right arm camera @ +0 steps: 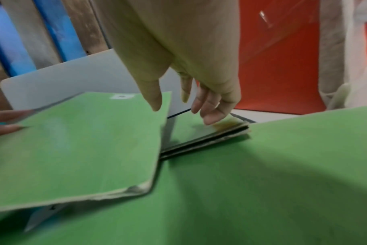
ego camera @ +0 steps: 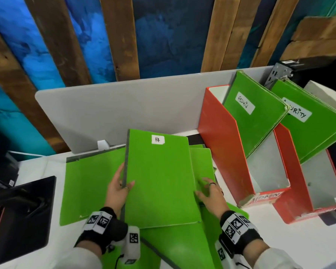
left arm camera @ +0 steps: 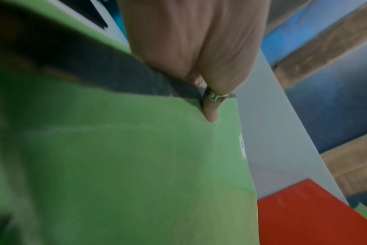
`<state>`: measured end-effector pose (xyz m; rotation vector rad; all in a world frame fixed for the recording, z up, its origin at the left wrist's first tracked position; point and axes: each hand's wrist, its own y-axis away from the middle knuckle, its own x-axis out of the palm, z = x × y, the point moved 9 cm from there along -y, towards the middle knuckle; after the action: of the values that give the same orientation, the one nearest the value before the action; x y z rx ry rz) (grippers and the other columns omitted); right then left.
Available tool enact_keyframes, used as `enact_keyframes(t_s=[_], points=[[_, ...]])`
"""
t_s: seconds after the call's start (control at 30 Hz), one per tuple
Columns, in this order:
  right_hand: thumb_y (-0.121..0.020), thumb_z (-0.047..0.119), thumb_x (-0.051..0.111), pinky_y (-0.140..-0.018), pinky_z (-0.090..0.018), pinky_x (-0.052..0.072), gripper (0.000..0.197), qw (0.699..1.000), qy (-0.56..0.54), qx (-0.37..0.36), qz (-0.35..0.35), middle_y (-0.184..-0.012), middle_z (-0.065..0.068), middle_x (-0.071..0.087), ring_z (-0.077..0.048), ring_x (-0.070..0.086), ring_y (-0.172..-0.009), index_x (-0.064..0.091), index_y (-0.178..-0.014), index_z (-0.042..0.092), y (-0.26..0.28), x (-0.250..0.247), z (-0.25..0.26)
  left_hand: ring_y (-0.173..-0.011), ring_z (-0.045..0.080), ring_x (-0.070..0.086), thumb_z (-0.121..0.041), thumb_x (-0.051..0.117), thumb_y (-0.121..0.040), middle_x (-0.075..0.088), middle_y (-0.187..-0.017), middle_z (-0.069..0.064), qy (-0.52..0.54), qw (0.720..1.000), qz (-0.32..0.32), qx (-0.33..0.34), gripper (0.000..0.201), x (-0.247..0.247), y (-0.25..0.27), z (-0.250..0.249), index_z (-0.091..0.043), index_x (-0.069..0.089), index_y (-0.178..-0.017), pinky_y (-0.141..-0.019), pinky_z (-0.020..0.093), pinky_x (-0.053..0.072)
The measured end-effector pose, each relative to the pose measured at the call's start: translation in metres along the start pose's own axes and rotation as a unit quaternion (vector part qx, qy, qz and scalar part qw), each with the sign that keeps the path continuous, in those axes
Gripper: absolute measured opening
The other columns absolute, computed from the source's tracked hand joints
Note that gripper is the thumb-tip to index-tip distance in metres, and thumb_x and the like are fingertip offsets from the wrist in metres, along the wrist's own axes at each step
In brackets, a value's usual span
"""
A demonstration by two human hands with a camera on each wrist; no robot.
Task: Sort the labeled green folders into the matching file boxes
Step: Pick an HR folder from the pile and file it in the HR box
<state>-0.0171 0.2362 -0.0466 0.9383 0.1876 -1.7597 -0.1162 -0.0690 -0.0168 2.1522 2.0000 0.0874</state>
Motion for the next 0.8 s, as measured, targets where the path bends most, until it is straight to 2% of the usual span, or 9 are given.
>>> enact_keyframes(t_s=[0.13, 0.23, 0.33, 0.47, 0.57, 0.6, 0.67, 0.7, 0.8], points=[[-0.089, 0.026, 0.060, -0.108, -0.042, 0.035, 0.051, 0.998, 0.037, 0.049, -0.034, -0.137, -0.016, 0.040, -0.033, 0.040, -0.127, 0.041, -0.135, 0.020, -0.007, -0.008, -0.015, -0.130, 0.030, 0.044, 0.010, 0.057, -0.084, 0.047, -0.141, 0.014, 0.063, 0.995, -0.082, 0.014, 0.075, -0.059, -0.010, -0.009, -0.034, 0.036, -0.140, -0.108, 0.053, 0.035], [-0.087, 0.031, 0.062, -0.106, -0.049, 0.034, 0.056, 0.993, 0.062, 0.094, -0.038, -0.139, -0.014, 0.037, -0.034, 0.037, -0.128, 0.038, -0.137, 0.021, -0.010, -0.007, -0.024, -0.121, 0.032, 0.053, 0.012, 0.055, -0.084, 0.055, -0.131, 0.019, 0.107, 0.985, -0.137, 0.019, 0.074, -0.093, -0.011, -0.015, -0.030, 0.035, -0.142, -0.103, 0.054, 0.040], [-0.080, 0.037, 0.070, -0.105, -0.053, 0.034, 0.070, 0.989, 0.065, 0.124, -0.038, -0.140, -0.015, 0.035, -0.036, 0.041, -0.126, 0.036, -0.138, 0.017, -0.013, -0.004, -0.028, -0.113, 0.028, 0.056, 0.011, 0.053, -0.087, 0.056, -0.127, 0.017, 0.116, 0.980, -0.156, 0.032, 0.072, -0.108, -0.011, -0.024, -0.027, 0.033, -0.144, -0.091, 0.038, 0.051], [-0.073, 0.033, 0.078, -0.106, -0.047, 0.036, 0.087, 0.980, 0.076, 0.175, -0.047, -0.139, -0.018, 0.029, -0.040, 0.036, -0.129, 0.028, -0.141, 0.012, -0.017, -0.005, -0.033, -0.113, 0.029, 0.058, 0.009, 0.054, -0.087, 0.057, -0.128, 0.019, 0.117, 0.979, -0.160, 0.047, 0.069, -0.115, -0.013, -0.030, -0.027, 0.035, -0.142, -0.086, 0.036, 0.054], [-0.071, 0.028, 0.080, -0.104, -0.045, 0.037, 0.089, 0.972, 0.083, 0.212, -0.053, -0.141, -0.018, 0.028, -0.040, 0.036, -0.129, 0.027, -0.141, 0.012, -0.018, -0.010, -0.037, -0.097, 0.021, 0.063, 0.010, 0.054, -0.087, 0.063, -0.112, 0.015, 0.121, 0.975, -0.175, 0.057, 0.067, -0.125, -0.009, -0.031, -0.023, 0.035, -0.143, -0.067, 0.018, 0.056], [-0.070, 0.028, 0.081, -0.104, -0.046, 0.037, 0.090, 0.970, 0.085, 0.221, -0.052, -0.141, -0.019, 0.029, -0.040, 0.037, -0.129, 0.027, -0.141, 0.012, -0.019, -0.011, -0.038, -0.087, 0.014, 0.067, 0.010, 0.054, -0.087, 0.068, -0.100, 0.011, 0.122, 0.974, -0.182, 0.058, 0.067, -0.129, -0.007, -0.032, -0.022, 0.035, -0.143, -0.064, 0.015, 0.055], [-0.068, 0.028, 0.082, -0.104, -0.046, 0.039, 0.090, 0.969, 0.086, 0.227, -0.048, -0.139, -0.021, 0.034, -0.040, 0.040, -0.127, 0.028, -0.139, 0.011, -0.022, -0.011, -0.042, -0.067, -0.002, 0.068, 0.010, 0.053, -0.087, 0.073, -0.075, -0.008, 0.126, 0.971, -0.193, 0.059, 0.064, -0.139, -0.004, -0.033, -0.021, 0.037, -0.142, -0.060, 0.015, 0.056], [-0.068, 0.028, 0.082, -0.104, -0.046, 0.039, 0.089, 0.969, 0.085, 0.226, -0.047, -0.138, -0.021, 0.036, -0.040, 0.040, -0.127, 0.029, -0.139, 0.010, -0.024, -0.011, -0.043, -0.062, -0.005, 0.066, 0.010, 0.053, -0.087, 0.072, -0.066, -0.013, 0.125, 0.971, -0.197, 0.057, 0.063, -0.144, -0.003, -0.032, -0.021, 0.038, -0.141, -0.059, 0.015, 0.056], [-0.068, 0.029, 0.082, -0.104, -0.047, 0.039, 0.087, 0.972, 0.079, 0.214, -0.058, -0.137, -0.022, 0.040, -0.040, 0.041, -0.126, 0.032, -0.136, 0.009, -0.028, -0.013, -0.039, -0.061, -0.005, 0.066, 0.009, 0.053, -0.088, 0.072, -0.068, -0.014, 0.120, 0.971, -0.202, 0.053, 0.061, -0.153, 0.002, -0.035, -0.021, 0.041, -0.139, -0.058, 0.016, 0.056]])
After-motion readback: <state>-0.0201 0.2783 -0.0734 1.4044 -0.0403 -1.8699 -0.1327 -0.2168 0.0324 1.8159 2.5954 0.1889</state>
